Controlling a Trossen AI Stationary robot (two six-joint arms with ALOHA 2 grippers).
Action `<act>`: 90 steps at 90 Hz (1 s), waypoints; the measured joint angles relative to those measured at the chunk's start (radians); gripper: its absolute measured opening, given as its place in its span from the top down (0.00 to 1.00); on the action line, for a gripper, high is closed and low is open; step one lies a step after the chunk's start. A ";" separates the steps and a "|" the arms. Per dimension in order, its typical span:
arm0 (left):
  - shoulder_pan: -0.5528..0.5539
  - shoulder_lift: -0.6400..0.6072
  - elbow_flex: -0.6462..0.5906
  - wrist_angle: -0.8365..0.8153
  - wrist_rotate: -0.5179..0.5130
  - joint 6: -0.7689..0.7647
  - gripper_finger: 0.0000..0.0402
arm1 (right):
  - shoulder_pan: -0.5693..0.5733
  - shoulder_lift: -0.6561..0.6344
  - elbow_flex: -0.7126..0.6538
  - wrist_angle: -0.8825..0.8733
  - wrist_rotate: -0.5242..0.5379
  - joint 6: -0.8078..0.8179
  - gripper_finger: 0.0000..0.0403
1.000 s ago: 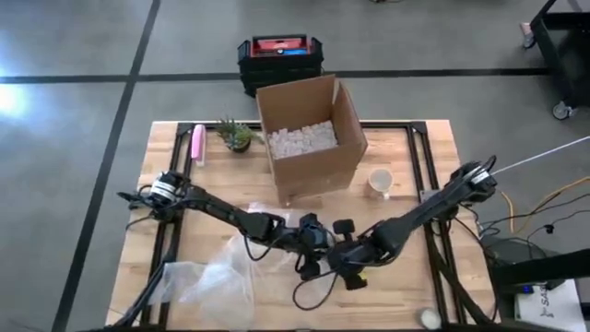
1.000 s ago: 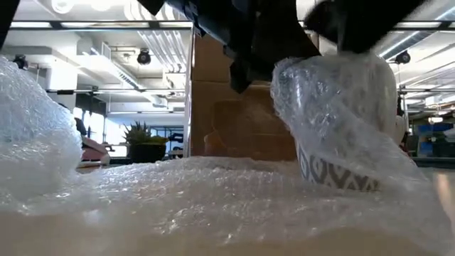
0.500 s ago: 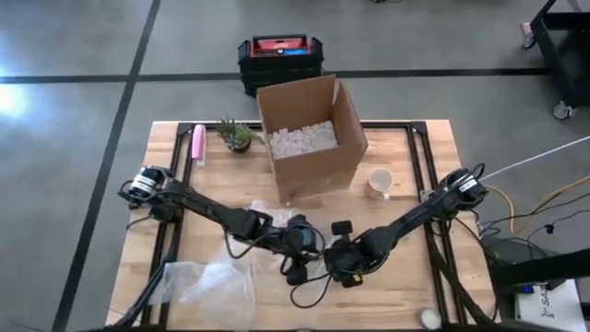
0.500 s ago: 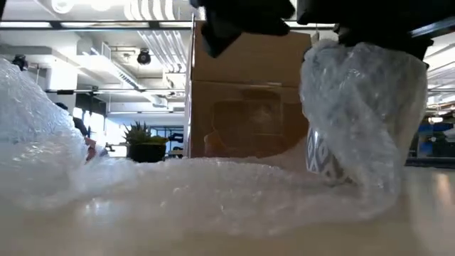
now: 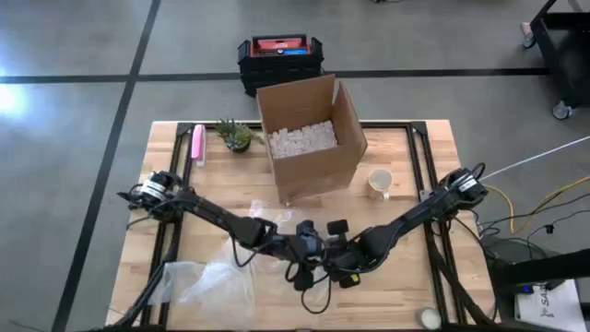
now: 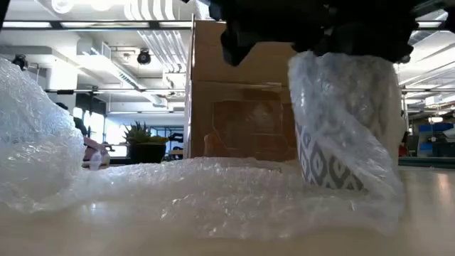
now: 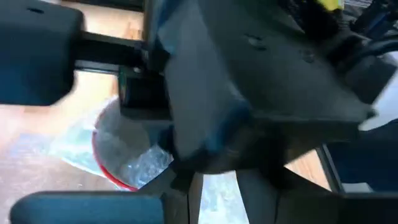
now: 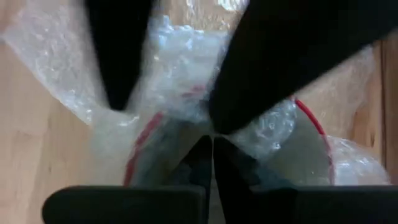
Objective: Wrap mug
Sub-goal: Wrap the gray mug with bubble wrap
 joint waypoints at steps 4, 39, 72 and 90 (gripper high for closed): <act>0.006 0.005 0.000 0.003 0.000 0.010 0.81 | 0.000 0.000 0.003 0.000 -0.001 -0.005 0.99; 0.030 0.086 0.007 0.026 -0.003 0.003 0.81 | 0.007 -0.046 0.107 -0.262 -0.021 0.019 0.99; 0.032 0.082 0.002 0.007 0.004 0.005 0.81 | -0.015 -0.274 -0.031 -0.300 0.244 0.120 0.99; 0.031 0.082 0.001 0.011 0.005 0.005 0.81 | -0.061 -0.308 -0.267 0.003 0.151 0.124 0.99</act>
